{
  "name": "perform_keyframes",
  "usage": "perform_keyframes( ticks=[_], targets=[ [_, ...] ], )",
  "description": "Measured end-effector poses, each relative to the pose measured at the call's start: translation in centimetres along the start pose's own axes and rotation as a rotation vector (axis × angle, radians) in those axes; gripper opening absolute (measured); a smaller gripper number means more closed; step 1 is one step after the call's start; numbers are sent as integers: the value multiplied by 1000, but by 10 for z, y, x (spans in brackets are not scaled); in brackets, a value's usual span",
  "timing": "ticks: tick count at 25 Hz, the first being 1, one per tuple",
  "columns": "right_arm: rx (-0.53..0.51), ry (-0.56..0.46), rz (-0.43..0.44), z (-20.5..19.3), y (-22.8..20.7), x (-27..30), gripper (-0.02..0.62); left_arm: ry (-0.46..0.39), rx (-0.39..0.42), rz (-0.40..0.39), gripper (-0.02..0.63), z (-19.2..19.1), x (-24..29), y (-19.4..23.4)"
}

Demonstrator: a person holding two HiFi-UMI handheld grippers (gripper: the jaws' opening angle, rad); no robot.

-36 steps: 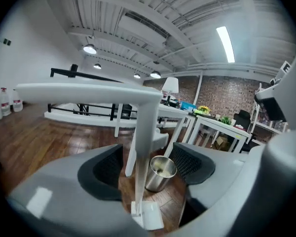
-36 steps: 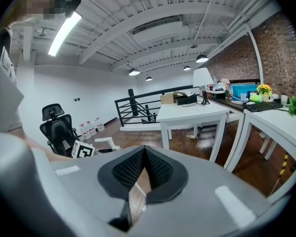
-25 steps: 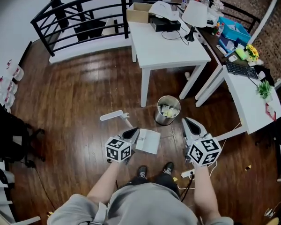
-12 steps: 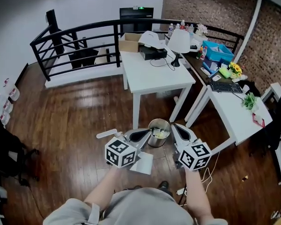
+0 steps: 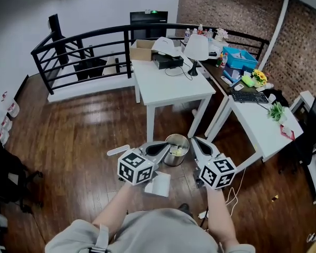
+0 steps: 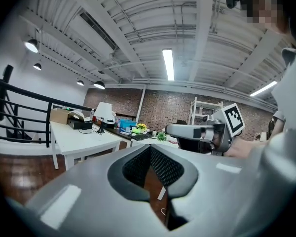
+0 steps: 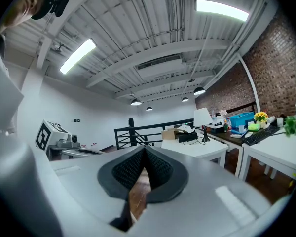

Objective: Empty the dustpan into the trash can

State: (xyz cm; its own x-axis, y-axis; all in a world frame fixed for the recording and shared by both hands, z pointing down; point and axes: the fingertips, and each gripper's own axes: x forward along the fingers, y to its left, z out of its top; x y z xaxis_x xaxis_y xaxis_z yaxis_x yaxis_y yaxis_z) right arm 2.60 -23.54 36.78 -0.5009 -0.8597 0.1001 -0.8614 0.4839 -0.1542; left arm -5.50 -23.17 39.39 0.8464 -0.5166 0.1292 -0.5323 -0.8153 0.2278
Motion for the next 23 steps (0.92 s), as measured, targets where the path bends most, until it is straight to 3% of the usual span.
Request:
perform_keyframes(
  ticks=[23],
  targets=[
    [-8,-16,-4,5,-4,-9,-2,52,-14,-23,5,-18,11,-7]
  ],
)
